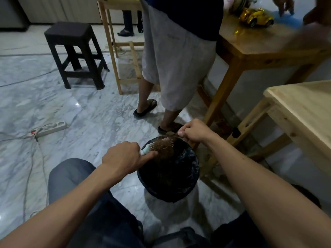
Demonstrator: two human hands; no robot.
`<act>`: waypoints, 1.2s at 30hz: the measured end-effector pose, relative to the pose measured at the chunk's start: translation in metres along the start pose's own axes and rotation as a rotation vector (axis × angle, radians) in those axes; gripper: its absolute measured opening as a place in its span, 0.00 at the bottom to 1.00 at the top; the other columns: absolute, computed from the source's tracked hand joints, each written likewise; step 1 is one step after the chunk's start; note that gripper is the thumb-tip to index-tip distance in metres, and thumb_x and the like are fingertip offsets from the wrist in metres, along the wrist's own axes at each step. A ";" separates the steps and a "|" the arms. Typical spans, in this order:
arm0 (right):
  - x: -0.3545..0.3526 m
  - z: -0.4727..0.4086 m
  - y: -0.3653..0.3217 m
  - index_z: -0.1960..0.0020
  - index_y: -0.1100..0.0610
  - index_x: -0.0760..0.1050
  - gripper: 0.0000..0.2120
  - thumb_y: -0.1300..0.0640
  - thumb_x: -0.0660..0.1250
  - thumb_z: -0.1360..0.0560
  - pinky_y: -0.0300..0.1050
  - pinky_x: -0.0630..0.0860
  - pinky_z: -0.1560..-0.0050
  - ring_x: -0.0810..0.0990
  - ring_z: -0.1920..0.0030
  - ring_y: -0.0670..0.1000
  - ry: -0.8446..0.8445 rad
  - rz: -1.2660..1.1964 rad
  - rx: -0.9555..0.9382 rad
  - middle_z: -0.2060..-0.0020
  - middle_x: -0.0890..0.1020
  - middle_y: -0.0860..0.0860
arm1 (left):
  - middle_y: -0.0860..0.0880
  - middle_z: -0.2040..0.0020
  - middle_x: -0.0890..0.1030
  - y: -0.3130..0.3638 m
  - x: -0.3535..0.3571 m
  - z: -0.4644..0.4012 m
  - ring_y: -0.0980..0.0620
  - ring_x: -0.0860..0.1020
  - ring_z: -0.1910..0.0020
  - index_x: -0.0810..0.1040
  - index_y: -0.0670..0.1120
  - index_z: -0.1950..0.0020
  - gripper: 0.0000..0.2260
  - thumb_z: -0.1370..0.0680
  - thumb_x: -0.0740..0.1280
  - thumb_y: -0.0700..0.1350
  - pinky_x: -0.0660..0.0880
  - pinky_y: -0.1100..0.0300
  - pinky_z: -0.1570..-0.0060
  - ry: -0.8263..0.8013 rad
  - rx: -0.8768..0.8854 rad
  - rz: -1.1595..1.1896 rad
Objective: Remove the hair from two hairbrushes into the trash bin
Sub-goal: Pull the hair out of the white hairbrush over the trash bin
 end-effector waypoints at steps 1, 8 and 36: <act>0.002 -0.001 -0.003 0.55 0.56 0.87 0.06 0.57 0.73 0.22 0.41 0.79 0.64 0.86 0.58 0.52 -0.003 0.012 -0.001 0.61 0.87 0.54 | 0.49 0.74 0.72 -0.002 0.003 -0.001 0.47 0.74 0.76 0.65 0.45 0.71 0.34 0.29 0.55 0.76 0.74 0.55 0.72 -0.002 -0.011 0.001; -0.012 -0.010 0.001 0.55 0.59 0.84 0.06 0.59 0.71 0.21 0.42 0.78 0.66 0.82 0.66 0.51 0.086 -0.018 0.062 0.66 0.83 0.54 | 0.49 0.74 0.71 -0.020 0.019 -0.009 0.49 0.71 0.77 0.64 0.45 0.71 0.34 0.29 0.55 0.76 0.68 0.58 0.74 -0.040 -0.119 0.039; -0.034 0.005 0.049 0.46 0.66 0.86 0.12 0.58 0.76 0.24 0.40 0.77 0.70 0.80 0.69 0.48 -0.175 0.008 0.185 0.64 0.84 0.55 | 0.50 0.80 0.67 -0.021 0.017 -0.007 0.49 0.70 0.80 0.60 0.46 0.74 0.37 0.35 0.52 0.81 0.67 0.57 0.73 0.045 -0.426 0.472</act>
Point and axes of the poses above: each hand's wrist, its own z-axis away from the middle knuckle, its own x-axis out of the palm, y = z × x, the point moved 3 cm from there along -z, towards the middle knuckle
